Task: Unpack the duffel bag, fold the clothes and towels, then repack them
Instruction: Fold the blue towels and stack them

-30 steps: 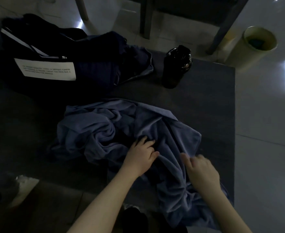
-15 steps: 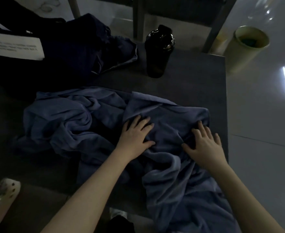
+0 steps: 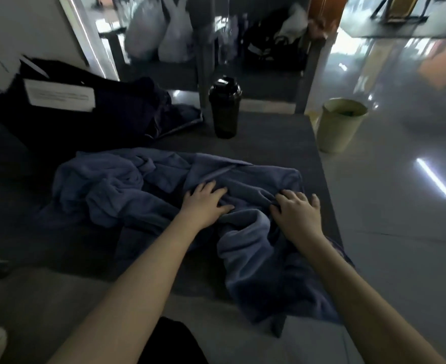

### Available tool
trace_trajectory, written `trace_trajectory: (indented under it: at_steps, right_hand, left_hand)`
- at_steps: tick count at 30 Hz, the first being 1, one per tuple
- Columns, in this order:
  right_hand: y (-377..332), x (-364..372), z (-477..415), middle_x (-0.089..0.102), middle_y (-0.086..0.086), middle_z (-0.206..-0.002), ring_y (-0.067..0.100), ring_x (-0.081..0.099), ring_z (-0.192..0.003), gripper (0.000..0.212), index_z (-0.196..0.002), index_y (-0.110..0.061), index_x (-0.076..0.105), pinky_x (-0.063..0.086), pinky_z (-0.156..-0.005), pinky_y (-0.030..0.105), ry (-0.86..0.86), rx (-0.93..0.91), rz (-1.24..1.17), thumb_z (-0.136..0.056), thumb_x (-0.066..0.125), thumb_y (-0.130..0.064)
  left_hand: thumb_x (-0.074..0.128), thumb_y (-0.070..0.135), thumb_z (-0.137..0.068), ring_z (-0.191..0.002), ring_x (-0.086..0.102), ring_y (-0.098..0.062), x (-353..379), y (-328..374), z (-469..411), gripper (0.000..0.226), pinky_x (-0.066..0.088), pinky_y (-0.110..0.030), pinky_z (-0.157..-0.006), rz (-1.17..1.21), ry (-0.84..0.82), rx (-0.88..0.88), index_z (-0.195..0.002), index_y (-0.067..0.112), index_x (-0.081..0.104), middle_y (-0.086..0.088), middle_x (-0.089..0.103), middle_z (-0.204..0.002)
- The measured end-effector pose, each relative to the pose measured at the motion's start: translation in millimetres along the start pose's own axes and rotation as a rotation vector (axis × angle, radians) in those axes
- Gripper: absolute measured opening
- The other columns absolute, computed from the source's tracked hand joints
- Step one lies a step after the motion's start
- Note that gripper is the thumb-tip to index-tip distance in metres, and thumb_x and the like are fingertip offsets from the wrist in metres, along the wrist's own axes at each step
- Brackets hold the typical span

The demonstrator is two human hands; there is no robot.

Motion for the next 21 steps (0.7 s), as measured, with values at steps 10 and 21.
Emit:
trace_trajectory:
  at_steps: [10, 21]
  right_hand:
    - [2.1, -8.2, 58.2, 0.031, -0.001, -0.153, 0.021, 0.025, -0.140, 0.055, -0.136, -0.020, 0.045, 0.009, -0.114, 0.051, -0.166, 0.017, -0.019, -0.095, 0.036, -0.055]
    - [5.9, -26.3, -31.0, 0.053, 0.005, -0.124, 0.026, 0.052, -0.108, 0.032, -0.125, -0.016, 0.052, 0.038, -0.081, 0.036, 0.133, 0.117, -0.130, -0.098, 0.040, -0.026]
  left_hand:
    - [0.037, 0.043, -0.099, -0.120, 0.047, -0.029, -29.6, 16.6, 24.5, 0.043, 0.038, -0.041, -0.094, -0.024, 0.119, -0.026, -0.128, 0.014, 0.047, -0.008, 0.050, -0.133]
    - [0.047, 0.029, -0.096, -0.109, 0.053, -0.025, -37.0, 43.0, -76.0, 0.027, 0.042, -0.038, -0.087, -0.155, 0.202, 0.156, -0.115, 0.018, 0.064, -0.004, 0.057, -0.117]
Point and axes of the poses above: each hand's wrist, its own z-axis away from the middle knuckle, its own x-axis out of the palm, y = z × x, the point moved 4 cm from there along -z, towards the middle knuckle
